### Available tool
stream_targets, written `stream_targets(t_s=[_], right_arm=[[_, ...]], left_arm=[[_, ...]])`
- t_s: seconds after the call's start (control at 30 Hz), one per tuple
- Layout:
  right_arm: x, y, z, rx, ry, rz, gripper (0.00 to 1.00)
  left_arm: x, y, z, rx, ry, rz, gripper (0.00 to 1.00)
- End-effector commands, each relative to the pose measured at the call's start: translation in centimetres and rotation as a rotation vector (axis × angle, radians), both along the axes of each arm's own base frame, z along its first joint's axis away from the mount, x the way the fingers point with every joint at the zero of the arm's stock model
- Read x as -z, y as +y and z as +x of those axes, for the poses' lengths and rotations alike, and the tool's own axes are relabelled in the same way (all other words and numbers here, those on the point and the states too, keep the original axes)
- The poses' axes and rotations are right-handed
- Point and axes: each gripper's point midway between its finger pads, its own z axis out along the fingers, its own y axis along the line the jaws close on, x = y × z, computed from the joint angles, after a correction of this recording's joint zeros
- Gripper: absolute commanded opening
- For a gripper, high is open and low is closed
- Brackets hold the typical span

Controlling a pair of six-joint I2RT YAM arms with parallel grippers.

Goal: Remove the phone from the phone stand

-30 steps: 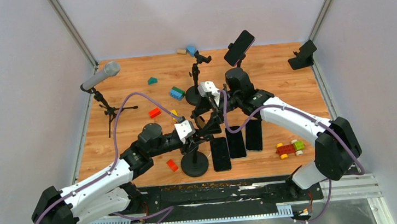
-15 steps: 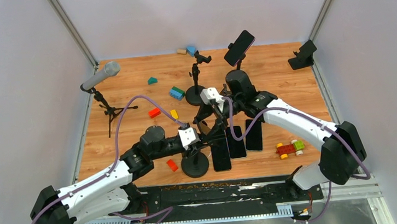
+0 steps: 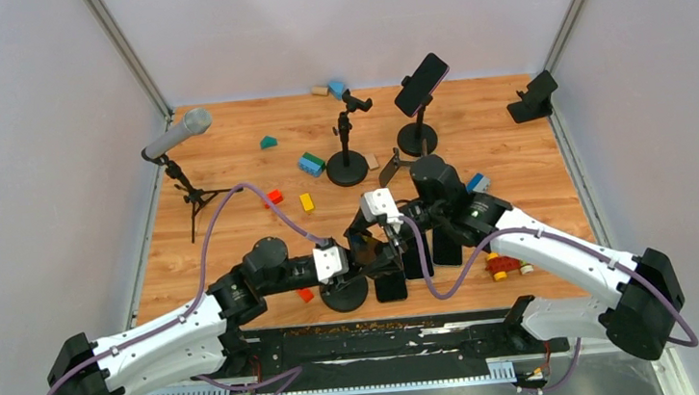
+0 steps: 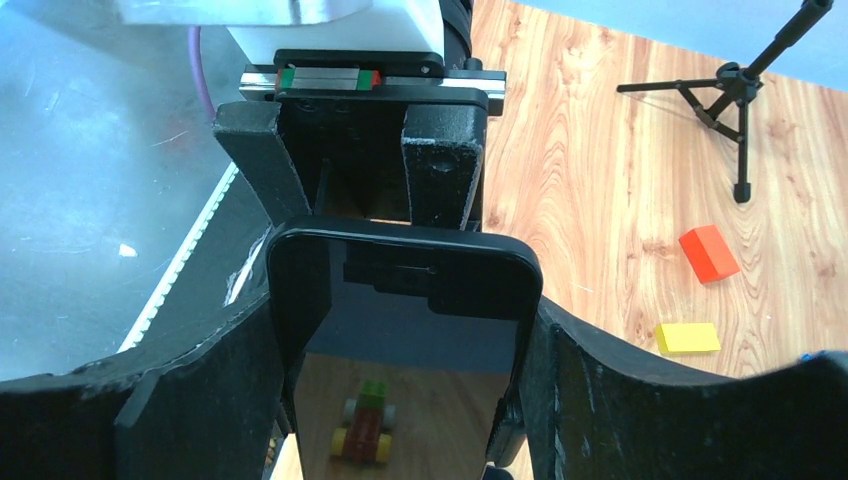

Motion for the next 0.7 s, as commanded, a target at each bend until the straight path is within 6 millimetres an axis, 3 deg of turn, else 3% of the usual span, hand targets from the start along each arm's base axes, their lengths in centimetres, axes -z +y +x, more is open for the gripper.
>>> stream_targets(t_s=[0.0,0.1,0.2,0.27,0.47,0.53,0.67], right_arm=[[1.9,0.4,2.8,0.195,-0.080,-0.021,0.00],[1.8,0.4,0.5,0.172,-0.039,-0.010,0.00],[1.7,0.2,-1.3,0.139,-0.008,0.007,0.00],[1.6,0.2,-2.1,0.118,0.006,0.012,0.00],[1.8,0.2,-4.1,0.017,0.053,0.007,0.00],[2.1,0.3,-4.6,-0.009,0.067,-0.005,0.00],[2.7,0.1,-4.9,-0.023,0.079,-0.024,0.00]], left_arm=[[-7.2,-1.6,-3.8,0.187,-0.173,-0.271,0.00],[-6.7,-1.5,-2.9,0.129,-0.171,-0.274,0.01],[-6.8,-1.6,-2.2,0.091,-0.162,-0.275,0.27],[-6.9,-1.7,-2.1,0.089,-0.169,-0.269,0.37],[-7.5,-2.6,-2.6,0.156,-0.187,-0.226,0.50],[-7.5,-2.7,-2.7,0.173,-0.188,-0.217,0.61],[-7.7,-2.8,-2.7,0.179,-0.203,-0.212,0.63]])
